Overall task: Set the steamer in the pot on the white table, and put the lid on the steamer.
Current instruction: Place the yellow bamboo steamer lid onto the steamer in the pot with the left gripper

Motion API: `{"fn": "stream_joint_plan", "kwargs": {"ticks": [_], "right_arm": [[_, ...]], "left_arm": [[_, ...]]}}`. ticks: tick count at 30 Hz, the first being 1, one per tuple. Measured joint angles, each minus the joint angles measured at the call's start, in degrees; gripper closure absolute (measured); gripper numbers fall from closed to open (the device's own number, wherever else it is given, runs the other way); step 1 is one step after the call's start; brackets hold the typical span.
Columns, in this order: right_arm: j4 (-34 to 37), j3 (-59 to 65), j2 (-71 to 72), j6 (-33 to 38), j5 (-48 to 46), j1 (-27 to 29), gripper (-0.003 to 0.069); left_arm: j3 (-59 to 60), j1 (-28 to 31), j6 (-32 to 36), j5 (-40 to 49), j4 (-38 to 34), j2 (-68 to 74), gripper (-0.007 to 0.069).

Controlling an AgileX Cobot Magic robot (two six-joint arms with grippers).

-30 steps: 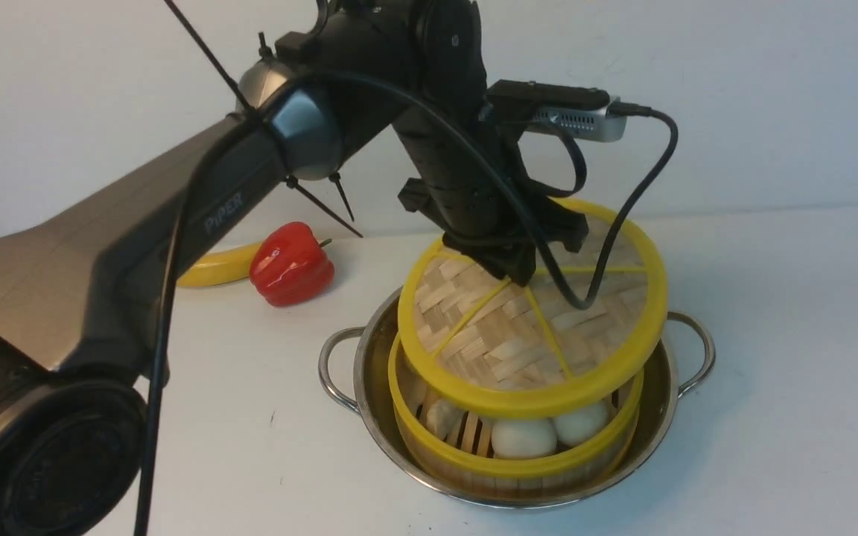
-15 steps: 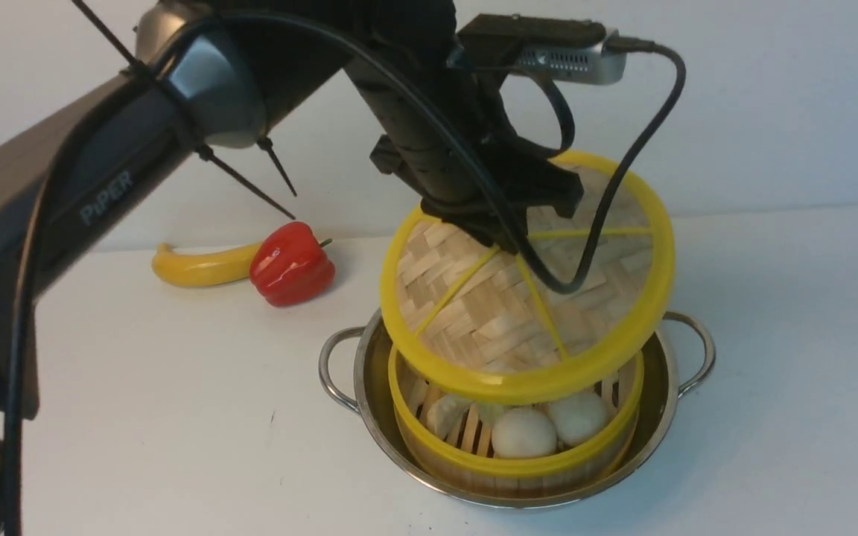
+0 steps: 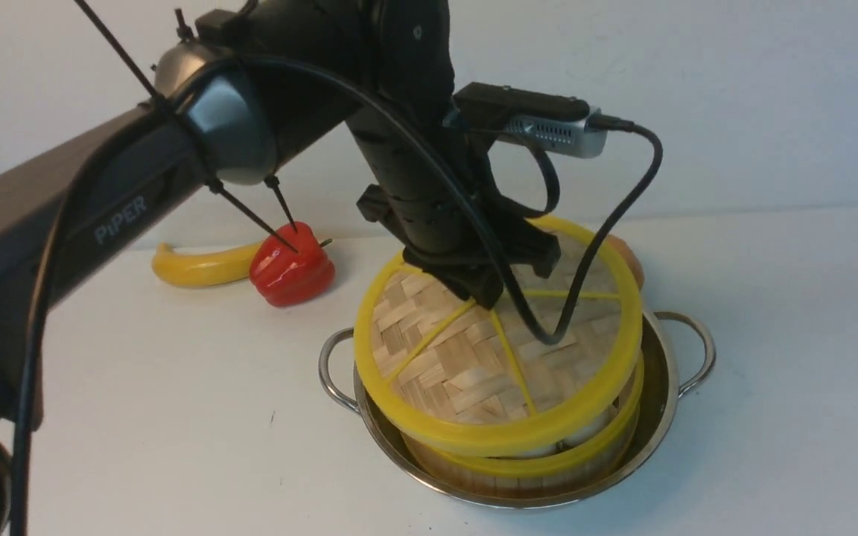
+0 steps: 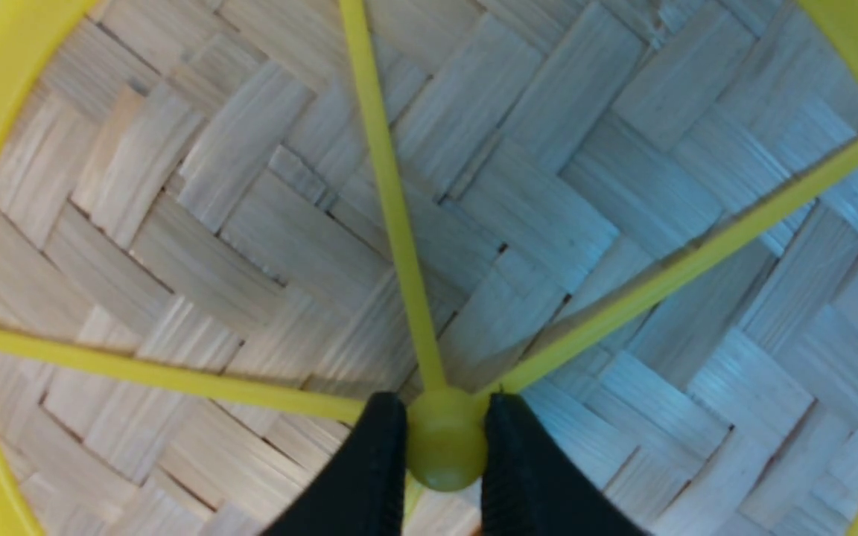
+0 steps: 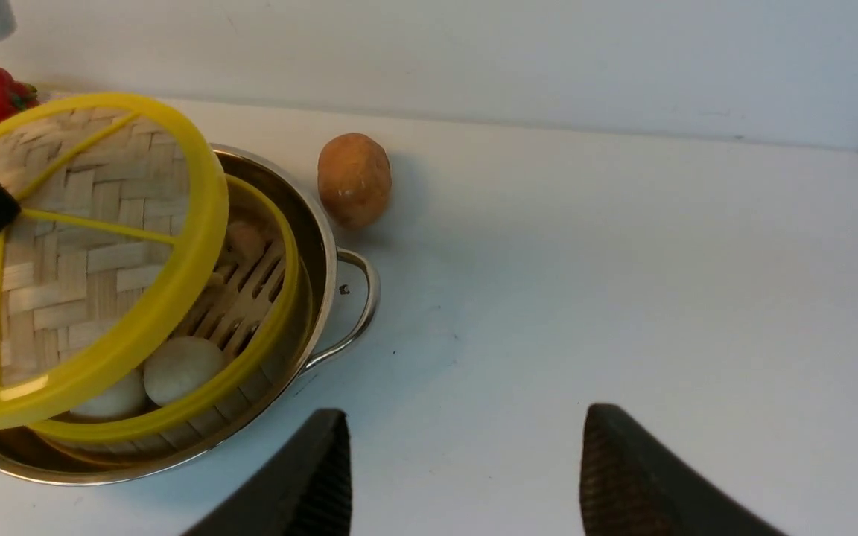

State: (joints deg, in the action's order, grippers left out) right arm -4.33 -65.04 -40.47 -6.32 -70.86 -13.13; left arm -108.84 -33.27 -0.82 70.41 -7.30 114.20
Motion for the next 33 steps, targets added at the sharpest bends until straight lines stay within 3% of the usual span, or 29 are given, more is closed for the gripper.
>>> {"fn": "stream_joint_plan", "kwargs": {"ticks": [33], "right_arm": [[0.13, 0.00, 0.00, 0.00, 0.00, 0.00, 0.0244]], "left_arm": [[-3.37, 0.00, 4.33, -0.07, 0.26, 5.79, 0.0502]]}}
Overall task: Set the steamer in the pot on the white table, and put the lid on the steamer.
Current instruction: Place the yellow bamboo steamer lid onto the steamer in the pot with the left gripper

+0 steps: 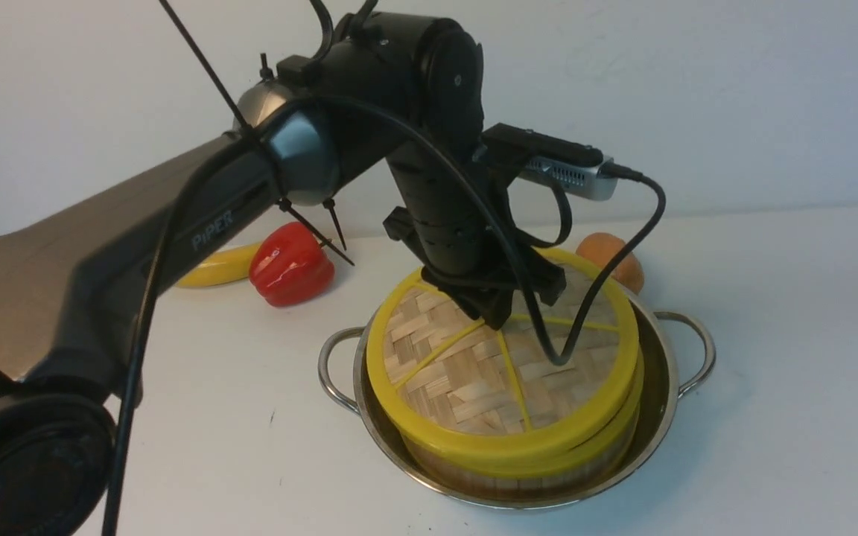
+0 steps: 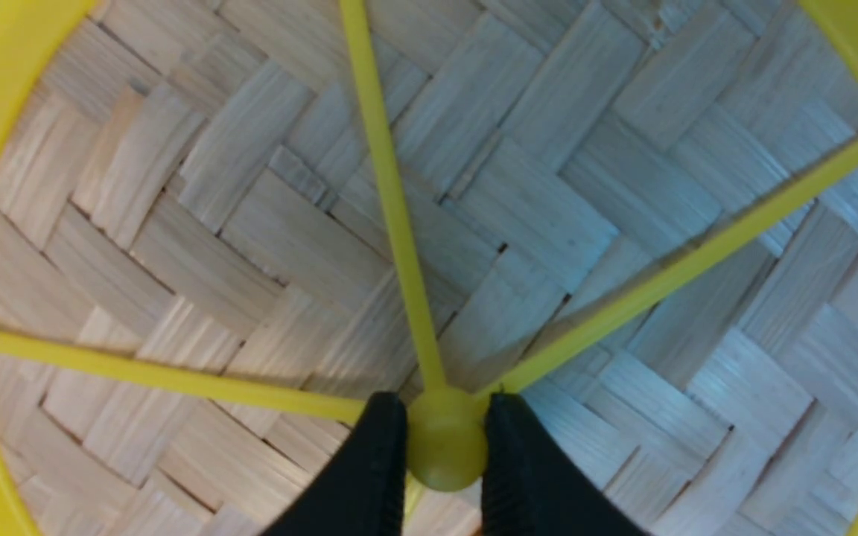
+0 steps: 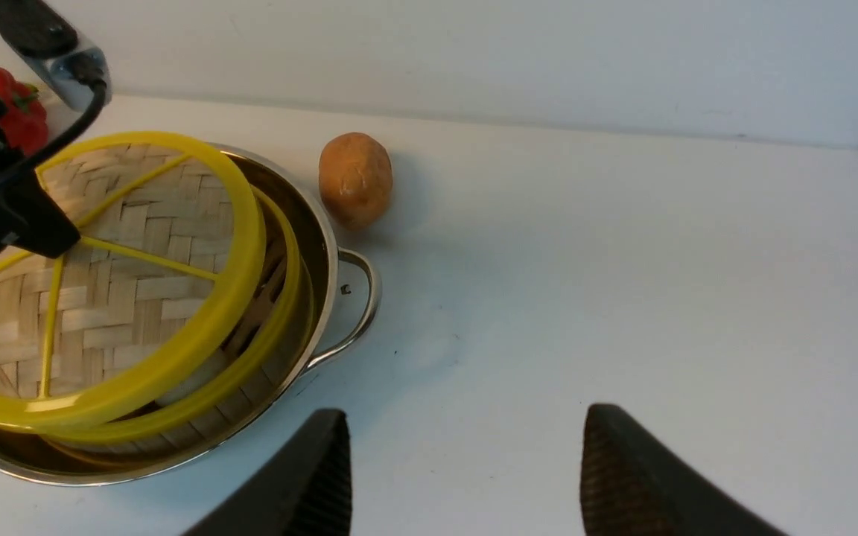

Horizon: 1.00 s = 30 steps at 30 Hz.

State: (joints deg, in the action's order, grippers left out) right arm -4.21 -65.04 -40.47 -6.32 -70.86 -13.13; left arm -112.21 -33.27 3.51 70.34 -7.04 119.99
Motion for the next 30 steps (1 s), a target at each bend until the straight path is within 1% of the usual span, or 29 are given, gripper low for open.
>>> {"fn": "stream_joint_plan", "kwargs": {"ticks": [8, 17, 30], "right_arm": [[0.00, 0.00, 0.00, 0.00, 0.00, 0.00, 0.0244], [0.30, 0.00, 0.00, 0.00, 0.00, 0.00, 0.0244], [0.97, 0.00, 0.00, 0.00, 0.00, 0.00, 0.0244]], "left_arm": [[0.00, -0.11, 0.85, 0.00, 0.00, 0.12, 0.0502], [-0.06, -1.97, 1.22, -0.11, 0.62, 2.55, 0.0502], [-0.06, -1.98, 1.65, -1.92, 1.48, 2.89, 0.0502]]}}
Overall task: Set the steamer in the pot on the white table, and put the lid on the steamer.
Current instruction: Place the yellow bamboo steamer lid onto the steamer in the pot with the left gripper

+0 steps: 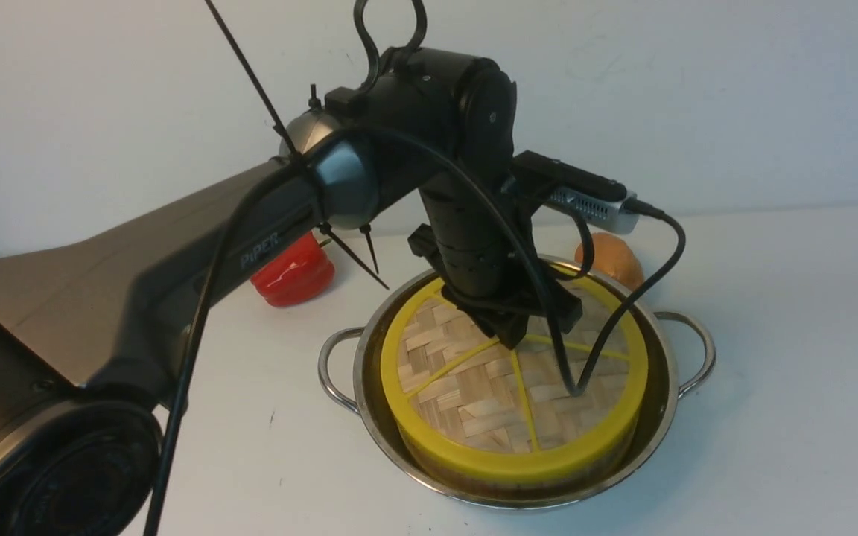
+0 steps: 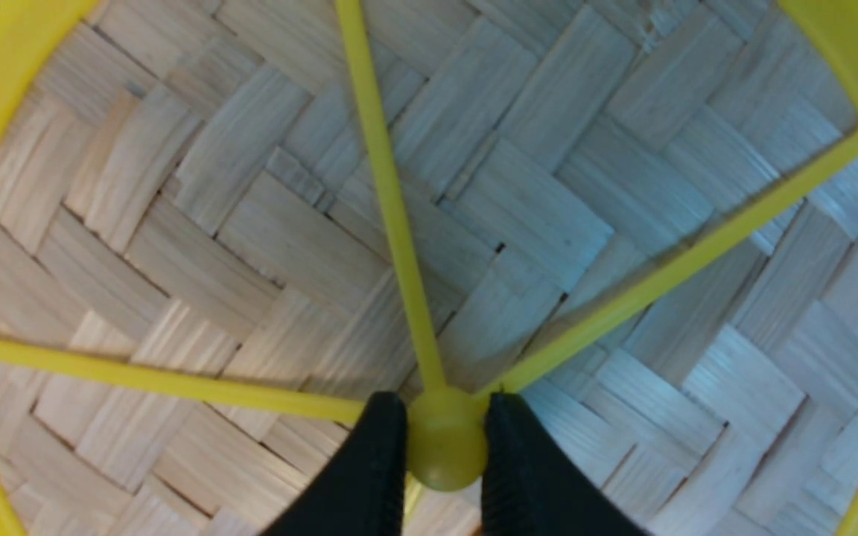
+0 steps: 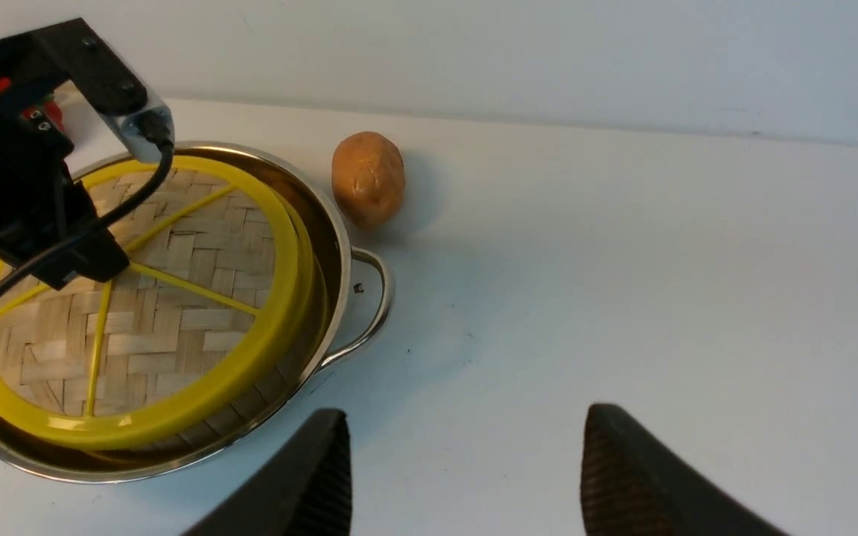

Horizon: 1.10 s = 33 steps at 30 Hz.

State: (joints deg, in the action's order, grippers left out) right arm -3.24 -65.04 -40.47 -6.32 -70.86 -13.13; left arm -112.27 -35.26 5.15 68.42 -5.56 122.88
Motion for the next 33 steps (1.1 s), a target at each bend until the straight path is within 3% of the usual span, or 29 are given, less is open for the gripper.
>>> {"fn": "stream_joint_plan", "kwargs": {"ticks": [33], "right_arm": [[0.18, 0.00, 0.00, 0.00, 0.00, 0.00, 0.0244]], "left_arm": [[-0.18, -0.13, 0.91, -2.42, 1.92, 1.13, 0.0502]]}}
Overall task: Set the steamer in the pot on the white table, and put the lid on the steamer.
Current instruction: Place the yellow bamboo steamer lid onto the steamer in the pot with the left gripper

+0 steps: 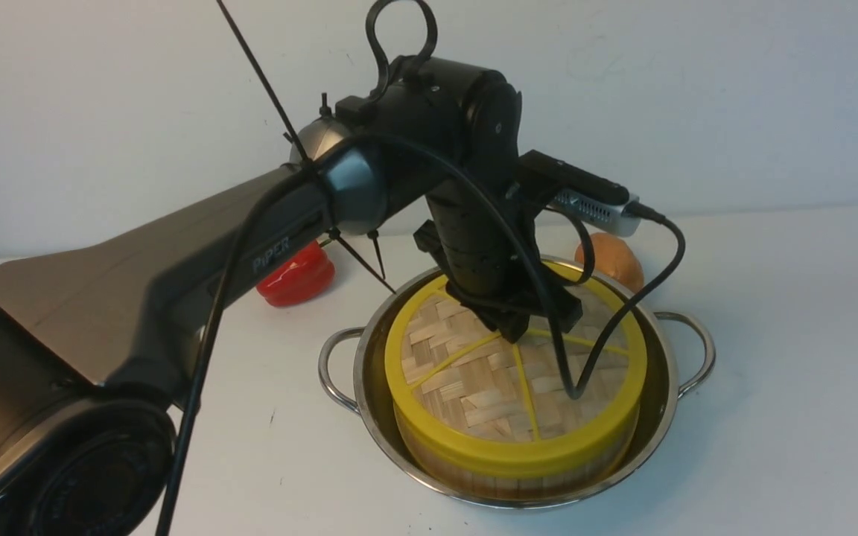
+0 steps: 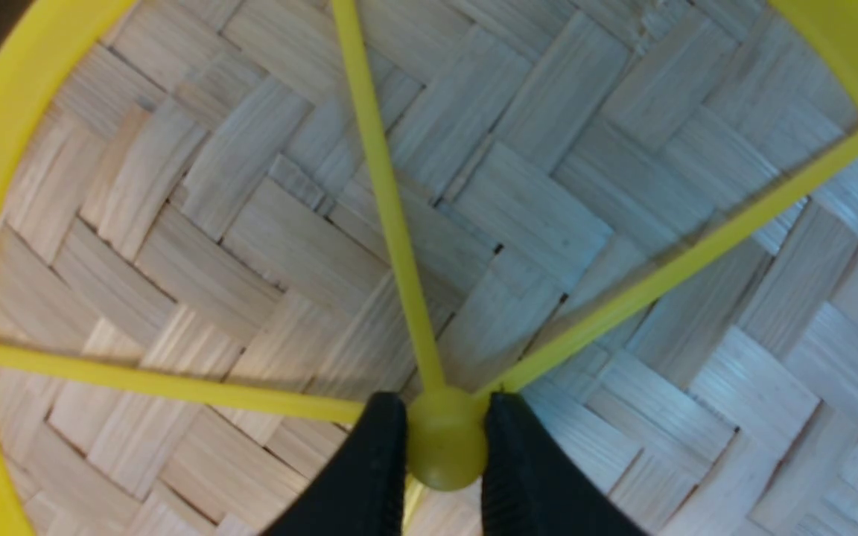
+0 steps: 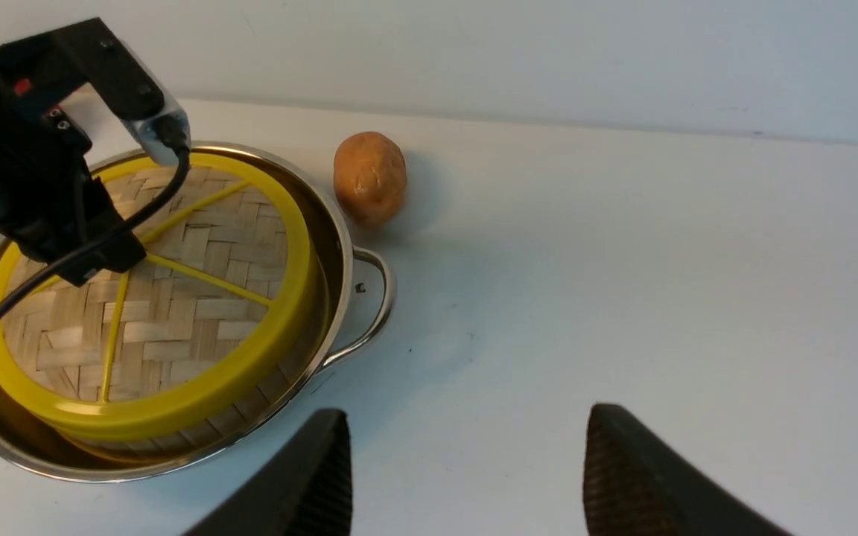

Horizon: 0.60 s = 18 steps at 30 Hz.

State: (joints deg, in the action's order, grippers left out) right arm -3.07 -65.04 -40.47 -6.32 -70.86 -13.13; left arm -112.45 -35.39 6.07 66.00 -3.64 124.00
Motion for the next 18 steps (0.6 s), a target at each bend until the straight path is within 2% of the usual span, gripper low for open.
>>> {"fn": "stream_joint_plan", "kwargs": {"ticks": [10, 14, 18], "right_arm": [[0.00, 0.00, 0.00, 0.00, 0.00, 0.00, 0.0244], [0.00, 0.00, 0.00, 0.00, 0.00, 0.00, 0.0244], [0.00, 0.00, 0.00, 0.00, 0.00, 0.00, 0.0244]], "left_arm": [[0.00, 0.00, 0.00, 0.00, 0.00, 0.00, 0.0491], [0.00, 0.00, 0.00, 0.00, 0.61, -0.17, 0.0375], [-1.12, 0.00, 0.00, -0.25, 1.18, -1.09, 0.0221]]}}
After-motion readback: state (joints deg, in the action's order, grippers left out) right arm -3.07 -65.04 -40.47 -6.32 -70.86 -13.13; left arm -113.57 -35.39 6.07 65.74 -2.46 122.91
